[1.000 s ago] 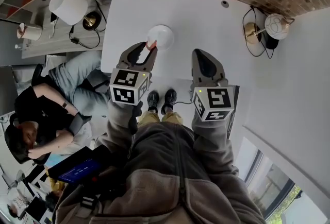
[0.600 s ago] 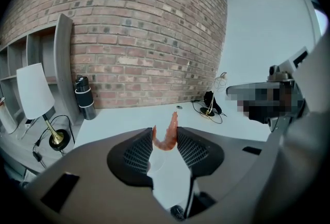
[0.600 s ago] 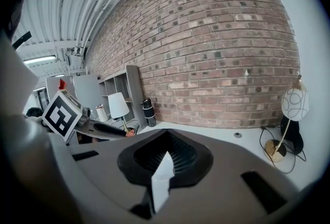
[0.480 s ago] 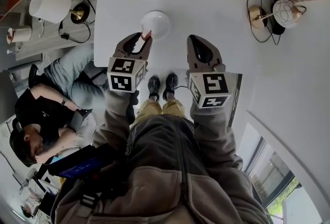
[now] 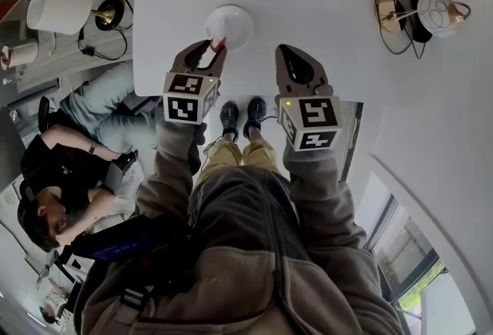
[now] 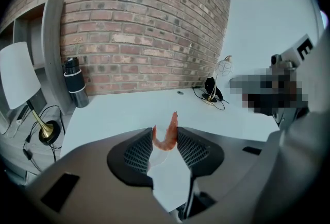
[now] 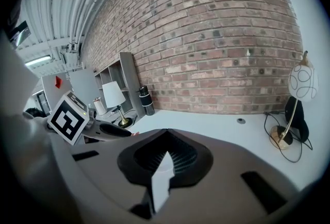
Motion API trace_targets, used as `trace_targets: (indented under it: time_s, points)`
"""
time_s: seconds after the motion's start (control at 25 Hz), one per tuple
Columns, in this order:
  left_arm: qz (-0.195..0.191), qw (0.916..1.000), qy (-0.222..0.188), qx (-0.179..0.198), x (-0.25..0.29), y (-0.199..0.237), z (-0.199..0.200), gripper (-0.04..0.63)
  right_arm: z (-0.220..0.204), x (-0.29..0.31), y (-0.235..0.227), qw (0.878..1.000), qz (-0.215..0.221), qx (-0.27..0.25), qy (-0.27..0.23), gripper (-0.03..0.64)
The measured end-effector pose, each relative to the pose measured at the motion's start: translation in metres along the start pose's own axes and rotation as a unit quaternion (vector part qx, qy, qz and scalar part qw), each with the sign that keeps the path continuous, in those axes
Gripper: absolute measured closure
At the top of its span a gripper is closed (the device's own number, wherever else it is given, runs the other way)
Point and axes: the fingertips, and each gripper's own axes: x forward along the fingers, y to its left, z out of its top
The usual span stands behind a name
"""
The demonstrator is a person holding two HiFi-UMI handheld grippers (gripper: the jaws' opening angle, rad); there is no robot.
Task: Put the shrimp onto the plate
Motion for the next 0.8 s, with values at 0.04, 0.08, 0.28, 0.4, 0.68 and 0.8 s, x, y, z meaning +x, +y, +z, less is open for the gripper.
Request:
trace_targets:
  time_s: [0.04,0.08,0.28,0.4,0.68,0.8]
  points:
    - [-0.001,1.0000,0.003,-0.001,0.003,0.001,-0.003,0.442,-0.003,0.004,0.000,1.000,0.001,0.000,0.003,0.617]
    - [-0.002,1.0000,0.006,-0.001,0.006,0.002,-0.006,0.442,-0.006,0.007,0.000,1.000,0.001,0.000,0.007,0.617]
    - [-0.007,0.9998,0.020,0.007,0.022,0.005,-0.018,0.442,-0.022,0.022,-0.002,1.000,0.005,0.002,0.028,0.617]
    - [-0.008,0.9996,0.026,0.010,0.031,0.008,-0.025,0.442,-0.033,0.029,-0.003,0.999,0.006,0.007,0.039,0.617]
    - [-0.004,0.9987,0.047,0.019,0.051,0.015,-0.046,0.442,-0.048,0.042,-0.003,0.998,0.010,0.010,0.056,0.617]
    - [-0.001,0.9979,0.059,0.027,0.062,0.018,-0.057,0.442,-0.055,0.045,-0.002,0.998,0.011,0.011,0.064,0.617]
